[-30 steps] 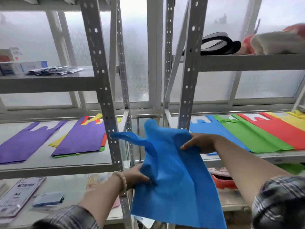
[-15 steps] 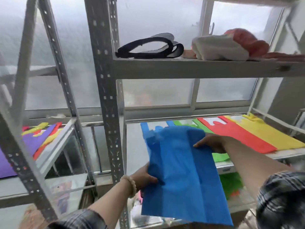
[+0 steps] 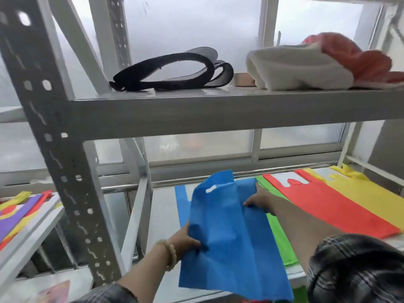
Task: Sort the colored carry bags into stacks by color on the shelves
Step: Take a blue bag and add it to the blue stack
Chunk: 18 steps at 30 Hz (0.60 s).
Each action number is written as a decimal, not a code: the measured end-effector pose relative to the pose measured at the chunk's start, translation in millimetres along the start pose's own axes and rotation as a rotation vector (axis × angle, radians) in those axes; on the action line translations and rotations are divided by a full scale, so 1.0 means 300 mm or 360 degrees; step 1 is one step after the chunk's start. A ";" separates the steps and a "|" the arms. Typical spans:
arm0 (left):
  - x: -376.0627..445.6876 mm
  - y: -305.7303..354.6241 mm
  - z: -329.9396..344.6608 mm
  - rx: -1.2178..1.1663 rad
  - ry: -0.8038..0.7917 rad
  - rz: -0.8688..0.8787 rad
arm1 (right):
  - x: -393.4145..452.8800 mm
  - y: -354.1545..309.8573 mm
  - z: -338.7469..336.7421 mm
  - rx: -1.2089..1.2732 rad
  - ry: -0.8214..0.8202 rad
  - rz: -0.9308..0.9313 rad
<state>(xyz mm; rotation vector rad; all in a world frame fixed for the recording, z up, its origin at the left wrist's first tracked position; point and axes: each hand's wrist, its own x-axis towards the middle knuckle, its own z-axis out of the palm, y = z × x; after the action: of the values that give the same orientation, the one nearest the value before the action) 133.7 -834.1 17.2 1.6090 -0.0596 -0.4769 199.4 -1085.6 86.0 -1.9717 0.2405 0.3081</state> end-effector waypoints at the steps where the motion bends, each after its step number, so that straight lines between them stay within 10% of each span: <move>1: 0.027 0.024 0.001 -0.0003 0.0018 0.0040 | 0.030 -0.029 -0.004 0.0012 -0.0014 -0.0048; 8: 0.207 0.188 -0.023 -0.0081 0.0330 0.0273 | 0.253 -0.253 -0.075 0.0104 -0.0063 -0.0590; 18: 0.238 -0.128 0.078 0.0258 0.0883 -0.0413 | 0.530 0.179 0.078 -0.0529 -0.0049 0.0069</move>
<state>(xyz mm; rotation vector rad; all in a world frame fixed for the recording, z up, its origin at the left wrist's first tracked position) 181.4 -874.8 -39.1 1.8682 0.5454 -0.2113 330.9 -1090.5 -20.8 -2.2896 0.2236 0.4282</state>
